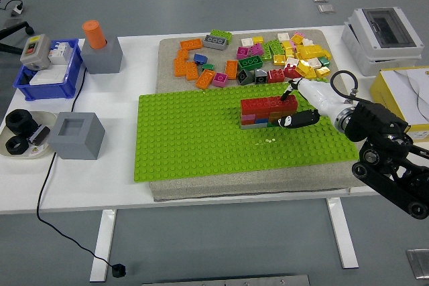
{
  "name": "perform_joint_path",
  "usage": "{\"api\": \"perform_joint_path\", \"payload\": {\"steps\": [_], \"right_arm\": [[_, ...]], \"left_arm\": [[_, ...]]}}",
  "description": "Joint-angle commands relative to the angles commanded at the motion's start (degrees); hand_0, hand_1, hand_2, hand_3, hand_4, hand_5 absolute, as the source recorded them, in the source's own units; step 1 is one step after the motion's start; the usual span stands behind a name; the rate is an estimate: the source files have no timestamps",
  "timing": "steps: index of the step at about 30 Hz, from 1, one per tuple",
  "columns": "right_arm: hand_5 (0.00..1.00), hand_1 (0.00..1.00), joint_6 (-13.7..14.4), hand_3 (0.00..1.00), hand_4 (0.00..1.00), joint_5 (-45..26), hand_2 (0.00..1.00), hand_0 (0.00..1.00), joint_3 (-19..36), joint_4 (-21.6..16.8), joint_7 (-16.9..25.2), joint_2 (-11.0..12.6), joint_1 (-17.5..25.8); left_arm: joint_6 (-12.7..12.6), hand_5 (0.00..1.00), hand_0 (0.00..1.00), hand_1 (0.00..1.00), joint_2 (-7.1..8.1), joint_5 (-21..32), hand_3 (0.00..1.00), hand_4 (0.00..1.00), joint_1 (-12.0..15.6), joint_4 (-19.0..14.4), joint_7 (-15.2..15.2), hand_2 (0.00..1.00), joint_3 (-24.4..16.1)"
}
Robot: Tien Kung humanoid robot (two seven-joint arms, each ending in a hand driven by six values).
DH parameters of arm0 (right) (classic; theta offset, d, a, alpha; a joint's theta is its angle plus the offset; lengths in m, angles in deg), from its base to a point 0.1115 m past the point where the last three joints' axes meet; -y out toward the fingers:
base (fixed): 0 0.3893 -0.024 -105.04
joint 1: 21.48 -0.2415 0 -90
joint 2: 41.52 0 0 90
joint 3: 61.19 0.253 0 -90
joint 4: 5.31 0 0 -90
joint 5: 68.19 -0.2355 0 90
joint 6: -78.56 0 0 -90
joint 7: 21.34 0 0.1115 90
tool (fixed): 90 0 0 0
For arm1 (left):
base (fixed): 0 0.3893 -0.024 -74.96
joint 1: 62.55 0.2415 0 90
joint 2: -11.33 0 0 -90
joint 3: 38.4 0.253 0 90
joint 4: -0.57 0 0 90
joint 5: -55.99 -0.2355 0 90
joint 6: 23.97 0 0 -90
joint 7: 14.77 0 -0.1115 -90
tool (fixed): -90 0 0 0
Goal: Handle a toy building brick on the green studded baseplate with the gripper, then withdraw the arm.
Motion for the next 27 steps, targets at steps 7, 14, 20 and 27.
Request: {"api": "perform_joint_path", "payload": {"steps": [7, 14, 20, 27], "right_arm": [[0.514, 0.888, 0.13, 0.614, 0.951, -0.07, 0.930, 0.855, 0.09, 0.35, 0.15, -0.17, 0.22], [0.513, 0.887, 0.18, 0.607, 0.950, 0.11, 0.928, 0.854, 1.33, -0.98, 0.08, 0.32, 0.24], [0.510, 0.885, 0.35, 0.605, 0.946, -0.44, 0.924, 0.853, 2.91, -2.74, 0.10, 0.97, 0.50], [0.499, 0.878, 1.54, 0.605, 0.944, -4.34, 0.918, 0.848, 5.69, -4.58, 1.23, 1.83, 1.27]], "left_arm": [[-0.02, 0.218, 0.631, 0.587, -0.01, 0.13, 0.581, 0.625, 0.03, 0.00, 0.03, 0.562, 0.07], [-0.02, 0.218, 0.631, 0.587, -0.03, 0.09, 0.580, 0.625, 0.10, 0.00, 0.04, 0.562, -0.02], [-0.02, 0.218, 0.631, 0.587, -0.05, 0.10, 0.580, 0.625, 0.15, 0.00, 0.01, 0.562, -0.08], [-0.02, 0.218, 0.632, 0.587, -0.03, 0.00, 0.581, 0.626, 0.28, 0.00, 0.03, 0.562, -0.24]]}}
